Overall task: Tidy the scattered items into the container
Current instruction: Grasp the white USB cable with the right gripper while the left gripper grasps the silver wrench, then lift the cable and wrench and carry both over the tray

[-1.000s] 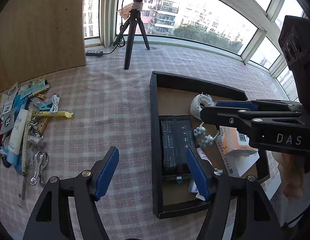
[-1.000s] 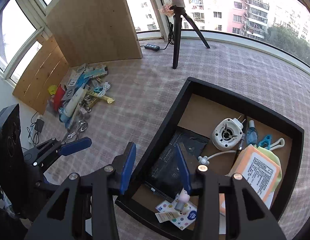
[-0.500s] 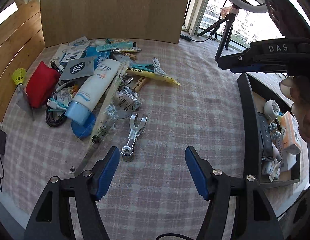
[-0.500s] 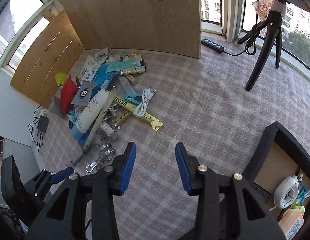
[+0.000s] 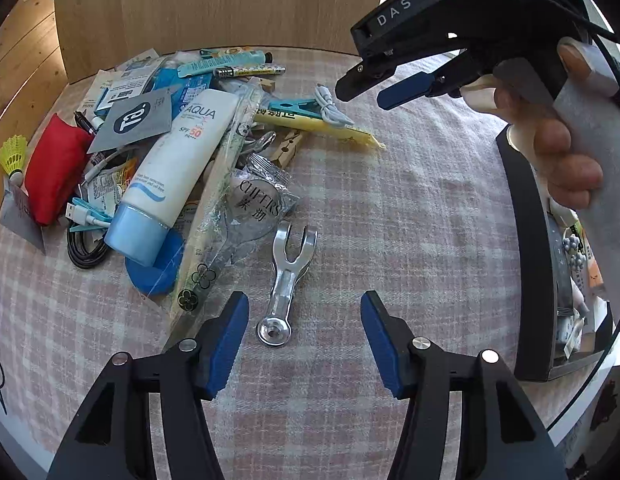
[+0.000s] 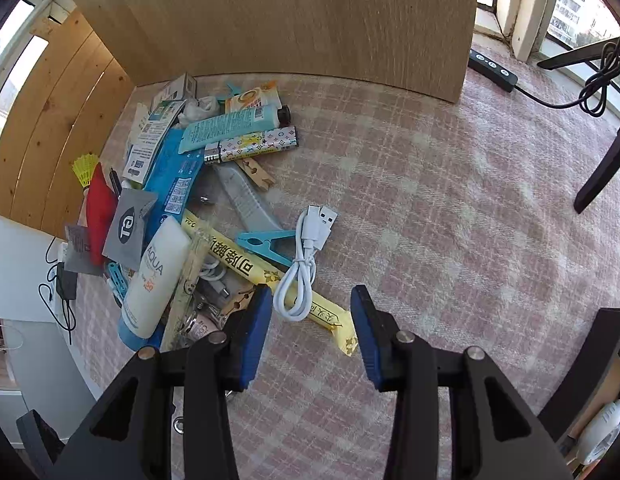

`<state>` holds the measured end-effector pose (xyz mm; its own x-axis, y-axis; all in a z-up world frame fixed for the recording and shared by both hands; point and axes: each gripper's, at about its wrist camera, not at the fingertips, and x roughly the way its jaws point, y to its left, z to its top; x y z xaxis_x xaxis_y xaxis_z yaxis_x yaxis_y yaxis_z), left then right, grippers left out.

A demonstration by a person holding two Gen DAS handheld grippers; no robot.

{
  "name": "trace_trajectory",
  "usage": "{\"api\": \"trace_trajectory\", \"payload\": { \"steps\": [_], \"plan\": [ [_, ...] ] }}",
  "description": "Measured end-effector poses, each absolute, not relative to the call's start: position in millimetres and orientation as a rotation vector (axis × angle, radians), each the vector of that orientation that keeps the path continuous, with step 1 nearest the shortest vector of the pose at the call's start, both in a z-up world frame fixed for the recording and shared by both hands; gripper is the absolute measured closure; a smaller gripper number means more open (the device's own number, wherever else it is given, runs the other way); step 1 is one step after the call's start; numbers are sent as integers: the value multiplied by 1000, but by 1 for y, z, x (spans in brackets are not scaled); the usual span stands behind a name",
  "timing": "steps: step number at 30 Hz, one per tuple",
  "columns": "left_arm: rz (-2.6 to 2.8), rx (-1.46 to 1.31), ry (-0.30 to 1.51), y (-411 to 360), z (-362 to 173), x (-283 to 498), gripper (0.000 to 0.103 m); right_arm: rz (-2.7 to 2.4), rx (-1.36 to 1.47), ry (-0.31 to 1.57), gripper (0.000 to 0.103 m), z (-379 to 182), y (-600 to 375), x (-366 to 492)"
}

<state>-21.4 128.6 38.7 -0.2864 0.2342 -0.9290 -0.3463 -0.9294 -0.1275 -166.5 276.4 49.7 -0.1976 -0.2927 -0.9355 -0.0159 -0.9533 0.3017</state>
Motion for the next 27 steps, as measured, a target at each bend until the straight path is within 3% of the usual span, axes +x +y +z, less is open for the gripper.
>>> {"api": "trace_trajectory", "payload": {
  "steps": [7, 13, 19, 27],
  "plan": [
    [2235, -1628, 134, 134, 28, -27, 58, -2243, 1904, -411, 65, 32, 271, -186],
    [2216, -1640, 131, 141, 22, -31, 63, -2228, 1945, -447, 75, 20, 274, -193],
    [2189, -1668, 112, 144, 15, -37, 86, -2212, 1957, -488, 86, 16, 278, -192],
    [2203, -1651, 88, 144, 18, -34, 87, -2243, 1941, -518, 86, 23, 294, -178]
  ]
}}
